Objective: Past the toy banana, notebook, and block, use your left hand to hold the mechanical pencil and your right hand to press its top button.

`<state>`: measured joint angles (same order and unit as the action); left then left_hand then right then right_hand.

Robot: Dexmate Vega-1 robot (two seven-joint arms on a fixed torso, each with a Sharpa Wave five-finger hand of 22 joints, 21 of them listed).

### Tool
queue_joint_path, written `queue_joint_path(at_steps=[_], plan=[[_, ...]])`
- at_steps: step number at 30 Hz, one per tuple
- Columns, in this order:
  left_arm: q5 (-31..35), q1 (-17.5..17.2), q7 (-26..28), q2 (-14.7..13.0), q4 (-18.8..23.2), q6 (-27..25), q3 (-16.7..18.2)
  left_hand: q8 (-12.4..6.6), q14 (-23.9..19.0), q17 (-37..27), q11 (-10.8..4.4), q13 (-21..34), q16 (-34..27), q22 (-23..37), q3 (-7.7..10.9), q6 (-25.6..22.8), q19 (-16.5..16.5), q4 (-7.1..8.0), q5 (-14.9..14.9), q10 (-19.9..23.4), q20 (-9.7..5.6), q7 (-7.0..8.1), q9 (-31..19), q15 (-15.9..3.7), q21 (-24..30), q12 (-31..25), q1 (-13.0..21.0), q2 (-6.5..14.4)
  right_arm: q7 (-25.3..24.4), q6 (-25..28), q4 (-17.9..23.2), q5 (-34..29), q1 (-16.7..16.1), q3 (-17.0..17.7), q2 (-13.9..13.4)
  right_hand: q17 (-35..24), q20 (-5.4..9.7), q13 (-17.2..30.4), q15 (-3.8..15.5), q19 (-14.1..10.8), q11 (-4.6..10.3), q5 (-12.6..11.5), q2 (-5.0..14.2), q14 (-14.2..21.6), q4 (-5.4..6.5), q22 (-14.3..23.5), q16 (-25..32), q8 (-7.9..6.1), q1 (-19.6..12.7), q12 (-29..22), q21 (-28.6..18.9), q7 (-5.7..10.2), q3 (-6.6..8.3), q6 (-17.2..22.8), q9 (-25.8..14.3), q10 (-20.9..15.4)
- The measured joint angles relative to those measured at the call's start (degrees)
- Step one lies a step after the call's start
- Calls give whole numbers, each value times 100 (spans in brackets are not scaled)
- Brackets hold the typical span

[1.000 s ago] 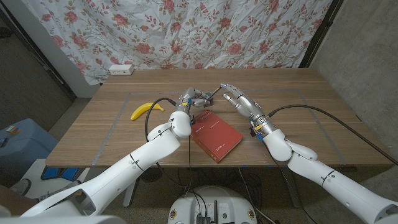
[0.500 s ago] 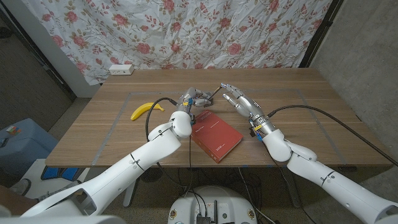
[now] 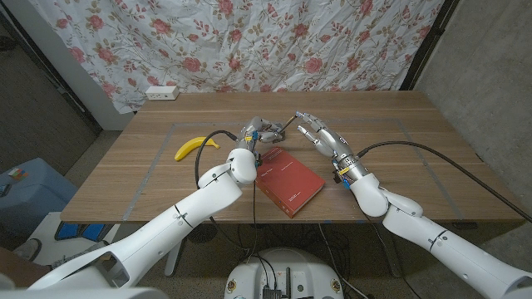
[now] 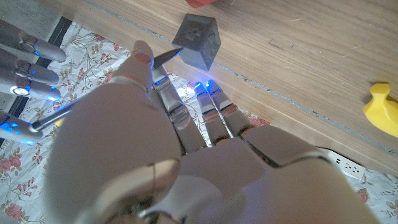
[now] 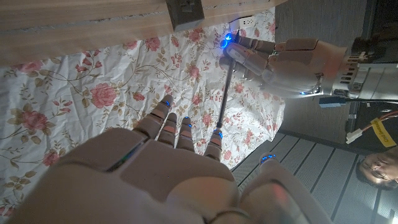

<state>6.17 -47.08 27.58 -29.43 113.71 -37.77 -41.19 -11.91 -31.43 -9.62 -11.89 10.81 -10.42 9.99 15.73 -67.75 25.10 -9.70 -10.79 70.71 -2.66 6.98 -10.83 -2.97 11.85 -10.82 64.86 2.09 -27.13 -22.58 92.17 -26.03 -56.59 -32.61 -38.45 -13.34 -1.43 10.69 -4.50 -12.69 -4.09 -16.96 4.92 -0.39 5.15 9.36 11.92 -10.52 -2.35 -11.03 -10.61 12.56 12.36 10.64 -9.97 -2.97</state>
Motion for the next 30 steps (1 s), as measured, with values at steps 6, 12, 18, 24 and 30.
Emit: queue_joint_path(at_steps=[6, 12, 18, 24, 30], plan=[[2, -2, -1, 0, -1, 0, 1, 0, 0, 0, 0, -1, 0, 0, 0, 0, 0, 0, 0, 0, 0, 0, 0, 0, 0, 0, 8, -8, 30, 48, 30, -12, 1, -47, -11, 0, 0, 0, 0, 0, 0, 0, 0, 0, 0, 0, 0, 10, 0, 0, 0, 0, 0, 0, 0, 0], [3, -10, 2, 1, -1, 6, 9, 0, 0, 0, 0, -4, 0, 0, 1, 0, 0, -1, 0, 0, 0, 0, 0, 0, 0, 0, 24, -2, 40, 51, 29, 6, 14, -73, -4, 0, 0, 0, 0, 0, 0, 0, 0, 0, 25, 0, 0, -7, 0, 0, 0, 3, -22, 3, 0, 0], [3, -17, 8, 2, -2, 9, 18, 0, 0, 0, 0, -4, 0, 0, 1, 0, 0, -1, 0, 0, 0, 0, 1, 0, 0, 2, 37, 14, 35, -31, -15, 82, 27, -75, 12, 0, 0, 0, 31, 0, 21, 0, 0, 31, 40, 0, 0, -12, 0, 0, 0, 15, -7, 15, -1, -21], [3, -21, 11, 1, -2, 10, 24, 0, 0, 0, 0, -3, 0, 0, -23, 0, 0, 8, 0, 0, 0, 0, 1, 0, 0, 3, 29, 22, 3, -143, -83, 177, 37, -52, 39, 0, 0, 0, 31, 1, 41, -22, 0, 31, 40, 0, 0, -13, 0, 0, 0, 27, -7, 61, -7, -41], [3, -23, 11, -6, 0, 12, 26, 1, 0, 0, 0, -2, 0, 0, -23, 0, 0, 8, 0, 0, 0, 0, 3, 0, 0, 19, 14, 36, -36, -264, -134, 257, 41, -16, 63, 0, 0, 0, 31, 1, 41, -22, 0, 31, 40, 0, 39, -36, 0, 0, 0, 4, -7, 125, -22, -41]])
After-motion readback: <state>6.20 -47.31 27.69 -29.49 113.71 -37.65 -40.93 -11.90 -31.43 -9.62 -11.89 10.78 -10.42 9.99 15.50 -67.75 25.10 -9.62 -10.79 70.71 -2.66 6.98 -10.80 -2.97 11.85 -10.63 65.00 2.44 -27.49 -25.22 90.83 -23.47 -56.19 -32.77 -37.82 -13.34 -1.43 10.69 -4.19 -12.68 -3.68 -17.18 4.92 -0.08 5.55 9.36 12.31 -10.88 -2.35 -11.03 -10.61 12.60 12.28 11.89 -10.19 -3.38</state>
